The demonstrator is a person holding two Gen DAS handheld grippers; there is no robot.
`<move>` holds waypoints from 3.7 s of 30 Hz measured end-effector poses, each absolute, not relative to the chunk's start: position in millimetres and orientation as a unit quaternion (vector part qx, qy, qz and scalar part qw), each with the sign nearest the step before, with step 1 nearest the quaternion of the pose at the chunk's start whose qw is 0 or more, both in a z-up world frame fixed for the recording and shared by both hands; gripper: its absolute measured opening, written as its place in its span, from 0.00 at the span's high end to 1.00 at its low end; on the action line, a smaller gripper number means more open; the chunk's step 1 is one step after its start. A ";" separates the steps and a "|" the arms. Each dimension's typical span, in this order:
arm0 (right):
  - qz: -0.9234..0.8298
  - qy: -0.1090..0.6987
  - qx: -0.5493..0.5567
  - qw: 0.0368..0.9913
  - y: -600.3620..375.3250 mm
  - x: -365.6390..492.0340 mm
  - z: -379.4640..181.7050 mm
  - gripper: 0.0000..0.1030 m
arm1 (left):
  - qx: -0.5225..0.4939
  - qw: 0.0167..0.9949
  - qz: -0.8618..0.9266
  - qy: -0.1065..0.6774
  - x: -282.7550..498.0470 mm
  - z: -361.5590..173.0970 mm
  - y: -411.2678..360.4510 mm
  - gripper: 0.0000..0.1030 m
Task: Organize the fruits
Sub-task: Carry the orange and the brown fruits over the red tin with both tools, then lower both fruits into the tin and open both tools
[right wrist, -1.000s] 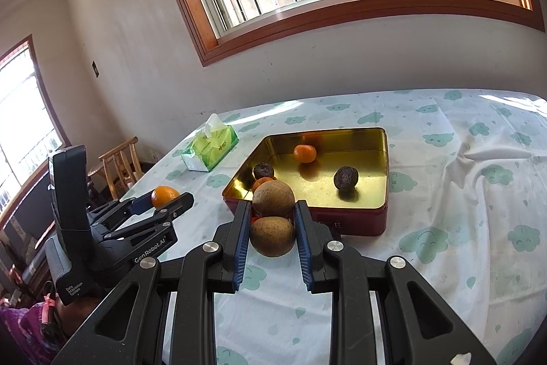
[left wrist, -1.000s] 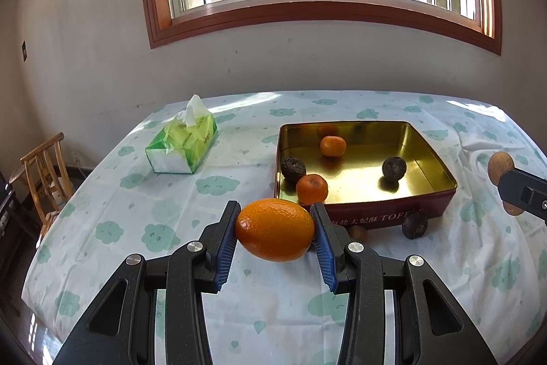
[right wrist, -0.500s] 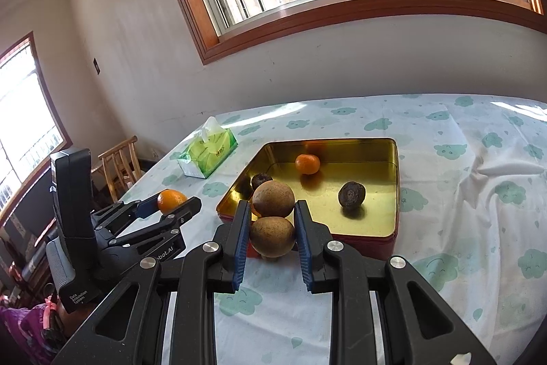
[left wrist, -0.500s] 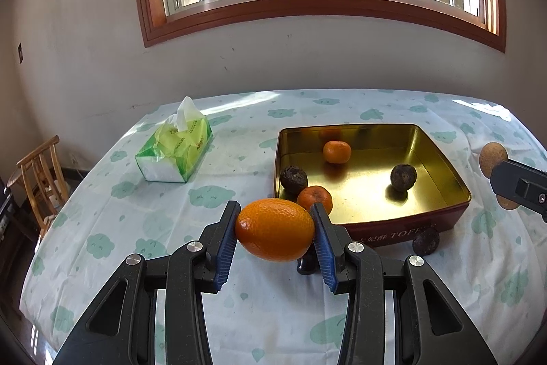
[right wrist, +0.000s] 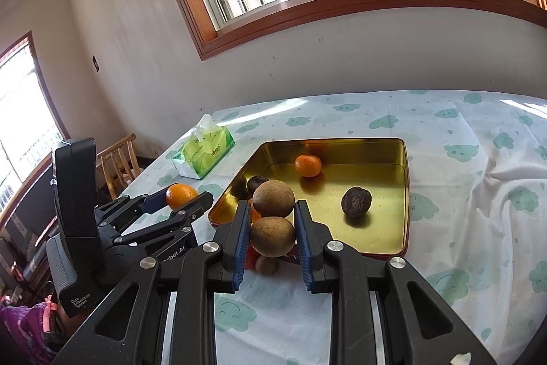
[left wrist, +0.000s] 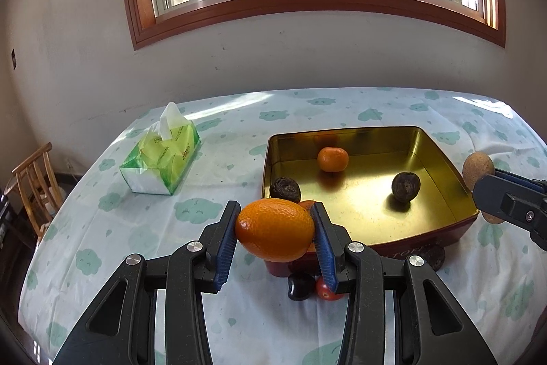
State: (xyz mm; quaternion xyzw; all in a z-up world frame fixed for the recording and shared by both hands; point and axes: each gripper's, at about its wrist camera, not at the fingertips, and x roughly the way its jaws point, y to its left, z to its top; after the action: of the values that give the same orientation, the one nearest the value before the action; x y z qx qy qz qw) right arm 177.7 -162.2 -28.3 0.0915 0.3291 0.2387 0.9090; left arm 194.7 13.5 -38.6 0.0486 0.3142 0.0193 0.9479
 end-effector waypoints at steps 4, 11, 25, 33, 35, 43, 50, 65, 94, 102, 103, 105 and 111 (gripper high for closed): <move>0.239 0.331 0.092 0.908 -162.3 183.4 -30.9 0.77 | 0.049 0.948 0.019 0.314 202.6 -38.4 13.8 0.58; 0.238 0.334 0.096 0.907 -163.4 192.1 -36.6 0.77 | 0.044 0.946 0.020 0.321 216.2 -42.4 15.9 0.58; 0.240 0.335 0.100 0.905 -161.9 207.4 -42.7 0.77 | 0.048 0.944 0.019 0.325 235.8 -47.6 12.7 0.58; 0.242 0.336 0.100 0.905 -158.3 215.5 -46.0 0.77 | 0.045 0.943 0.020 0.328 245.9 -50.7 12.3 0.58; 0.242 0.337 0.101 0.904 -158.2 217.2 -46.6 0.77 | 0.043 0.943 0.019 0.329 247.7 -51.4 12.2 0.58; 0.242 0.337 0.103 0.904 -158.5 224.5 -49.9 0.77 | 0.046 0.943 0.017 0.329 253.5 -52.8 10.3 0.58; 0.242 0.340 0.104 0.903 -156.8 232.1 -54.8 0.77 | 0.045 0.942 0.016 0.332 261.3 -55.2 9.6 0.58; 0.244 0.342 0.103 0.902 -152.7 242.4 -60.8 0.77 | 0.044 0.940 0.014 0.337 272.2 -59.2 8.0 0.58; 0.249 0.346 0.106 0.898 -146.2 257.1 -70.8 0.77 | 0.041 0.938 0.011 0.344 287.9 -68.3 8.0 0.58; 0.247 0.348 0.110 0.898 -147.1 262.1 -75.3 0.77 | 0.040 0.937 0.009 0.346 291.4 -70.2 8.4 0.58; 0.247 0.348 0.110 0.898 -147.1 262.6 -75.8 0.77 | 0.040 0.937 0.009 0.346 292.2 -70.7 8.3 0.58; 0.247 0.348 0.109 0.898 -146.9 262.9 -76.3 0.77 | 0.040 0.937 0.009 0.346 292.4 -70.8 8.4 0.58; 0.244 0.351 0.112 0.897 -148.3 267.5 -79.1 0.77 | 0.038 0.937 0.008 0.348 297.0 -74.5 9.2 0.58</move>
State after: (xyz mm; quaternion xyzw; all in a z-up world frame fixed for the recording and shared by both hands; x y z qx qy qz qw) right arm 267.5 -148.3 -79.1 0.1123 0.3509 0.2437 0.8972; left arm 297.0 9.2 -74.5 0.0381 0.3476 0.0075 0.9368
